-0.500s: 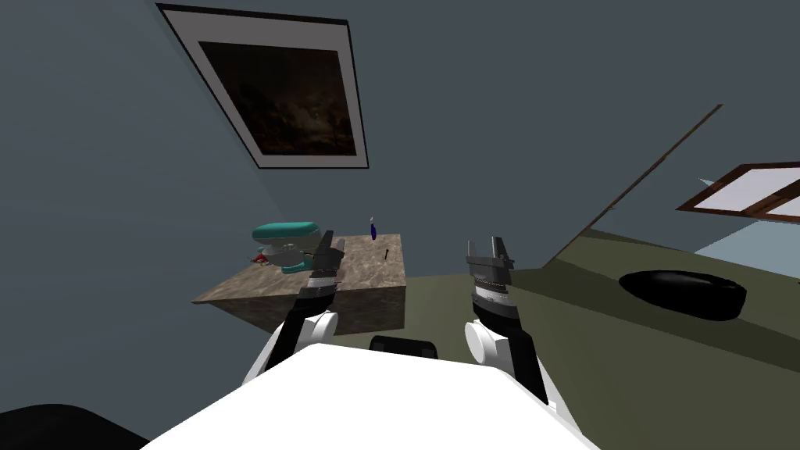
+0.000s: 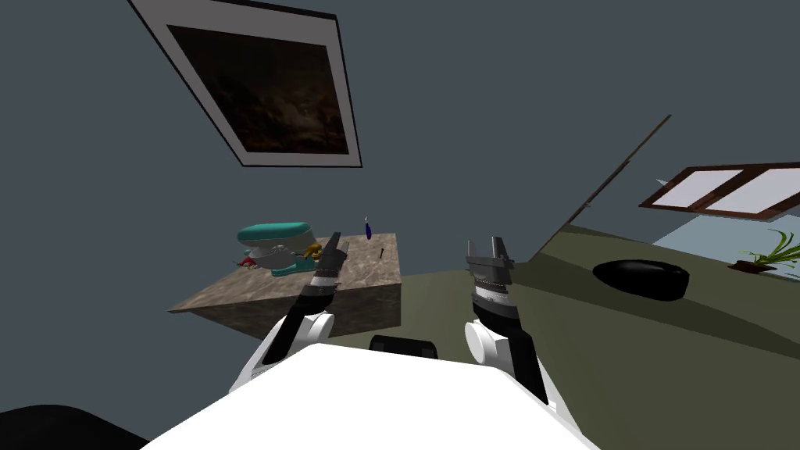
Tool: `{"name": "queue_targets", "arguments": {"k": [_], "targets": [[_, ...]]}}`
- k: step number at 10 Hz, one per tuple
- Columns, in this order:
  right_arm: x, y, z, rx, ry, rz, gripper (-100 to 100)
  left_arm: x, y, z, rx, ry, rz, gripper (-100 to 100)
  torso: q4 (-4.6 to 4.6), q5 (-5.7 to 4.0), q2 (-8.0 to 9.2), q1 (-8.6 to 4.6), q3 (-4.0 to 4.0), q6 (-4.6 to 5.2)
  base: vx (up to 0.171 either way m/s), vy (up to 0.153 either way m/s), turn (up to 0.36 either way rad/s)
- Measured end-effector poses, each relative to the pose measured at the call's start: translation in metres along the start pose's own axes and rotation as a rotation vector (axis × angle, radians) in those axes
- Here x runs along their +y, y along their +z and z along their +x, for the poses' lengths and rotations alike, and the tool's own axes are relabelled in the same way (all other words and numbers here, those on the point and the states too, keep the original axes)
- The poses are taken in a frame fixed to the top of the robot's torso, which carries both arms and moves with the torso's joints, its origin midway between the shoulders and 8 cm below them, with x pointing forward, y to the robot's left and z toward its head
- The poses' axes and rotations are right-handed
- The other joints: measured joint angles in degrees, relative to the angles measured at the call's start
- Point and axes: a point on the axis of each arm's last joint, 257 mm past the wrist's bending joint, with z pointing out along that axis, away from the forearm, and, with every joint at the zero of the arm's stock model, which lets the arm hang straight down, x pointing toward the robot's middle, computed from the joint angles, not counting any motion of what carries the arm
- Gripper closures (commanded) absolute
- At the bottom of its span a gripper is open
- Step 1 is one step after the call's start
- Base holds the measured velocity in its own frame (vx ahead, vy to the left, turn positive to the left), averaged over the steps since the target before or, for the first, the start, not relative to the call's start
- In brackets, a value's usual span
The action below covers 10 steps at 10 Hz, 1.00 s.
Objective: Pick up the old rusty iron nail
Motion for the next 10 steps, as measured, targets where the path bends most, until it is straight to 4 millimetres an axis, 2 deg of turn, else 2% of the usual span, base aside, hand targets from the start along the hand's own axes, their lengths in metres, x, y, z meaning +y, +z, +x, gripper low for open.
{"name": "queue_targets", "arguments": {"k": [7,10], "targets": [[0.0,0.0,0.0,0.0,0.0,0.0,0,0.051,-0.001,0.012,0.138,0.054,-0.121,-100,0.02,-0.01,0.07,0.0,0.05,-0.03,-0.058,-0.052,-0.131],[0.0,0.0,0.0,0.0,0.0,0.0,0,0.074,-0.003,0.011,0.191,0.082,-0.175,-100,0.02,-0.01,0.04,0.0,0.03,-0.03,-0.058,-0.059,-0.146]]}}
